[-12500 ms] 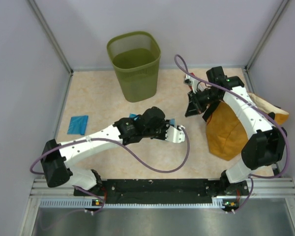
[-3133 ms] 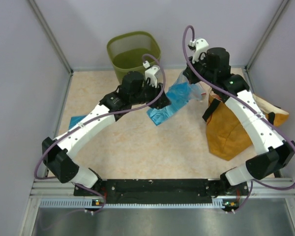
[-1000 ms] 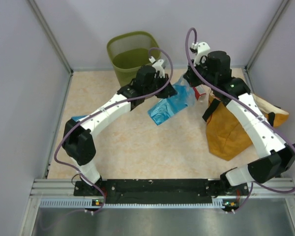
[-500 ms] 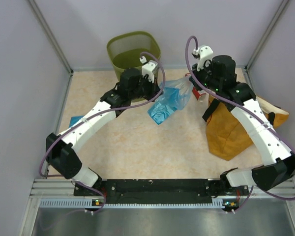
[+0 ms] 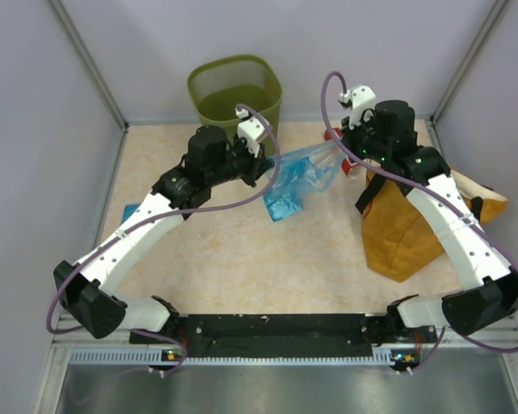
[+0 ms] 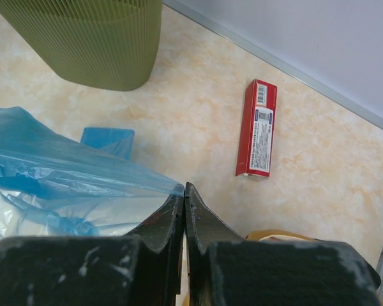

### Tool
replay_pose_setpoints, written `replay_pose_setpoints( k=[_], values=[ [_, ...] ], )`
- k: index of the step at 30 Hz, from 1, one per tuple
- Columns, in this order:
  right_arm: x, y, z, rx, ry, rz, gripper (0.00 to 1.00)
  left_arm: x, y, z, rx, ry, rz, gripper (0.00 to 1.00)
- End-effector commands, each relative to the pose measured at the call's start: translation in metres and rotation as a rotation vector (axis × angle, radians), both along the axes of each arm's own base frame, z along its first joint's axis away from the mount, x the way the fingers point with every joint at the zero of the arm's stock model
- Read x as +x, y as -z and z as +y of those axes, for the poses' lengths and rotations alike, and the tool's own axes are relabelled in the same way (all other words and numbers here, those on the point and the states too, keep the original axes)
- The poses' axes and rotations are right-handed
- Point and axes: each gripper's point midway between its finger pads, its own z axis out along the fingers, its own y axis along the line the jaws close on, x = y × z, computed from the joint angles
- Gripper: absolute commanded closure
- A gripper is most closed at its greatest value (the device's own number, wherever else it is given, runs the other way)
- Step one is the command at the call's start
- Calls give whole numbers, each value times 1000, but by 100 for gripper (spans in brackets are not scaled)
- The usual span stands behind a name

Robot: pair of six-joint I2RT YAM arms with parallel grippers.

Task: Put the trash bags into the trash bin
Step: Unfold the trash bag at the center of the board.

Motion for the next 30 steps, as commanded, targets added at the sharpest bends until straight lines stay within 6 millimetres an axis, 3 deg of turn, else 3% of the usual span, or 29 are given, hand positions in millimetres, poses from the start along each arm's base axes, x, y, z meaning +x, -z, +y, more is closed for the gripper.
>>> replay_pose_setpoints(
  k=[1,12,19,21,25,26,27,30],
  values=[
    [-1,-17,-21,-19,48,-63,100,-7,-11,18,37,-21,-76,100],
    [-1,-15,-38,-46,82,-71,100,3,-18,48,120,-149,-153,100],
    [-4,-27,-52,-79,118,-114,100,6,-20,55,174,-160,-180,100],
    [-8,-29,-47,-59,92,-111,100,3,-24,52,154,-145,-182,100],
    [-34,-21,3,73,-180,-23,100,-3,-33,40,102,-87,-192,100],
    [-41,-18,13,107,-239,8,98,-4,-36,37,97,-65,-198,100],
    [-47,-16,23,136,-297,32,81,-6,-38,35,99,-43,-202,100],
    [-62,-11,48,196,-465,79,53,-14,-44,28,92,19,-219,100]
  ],
)
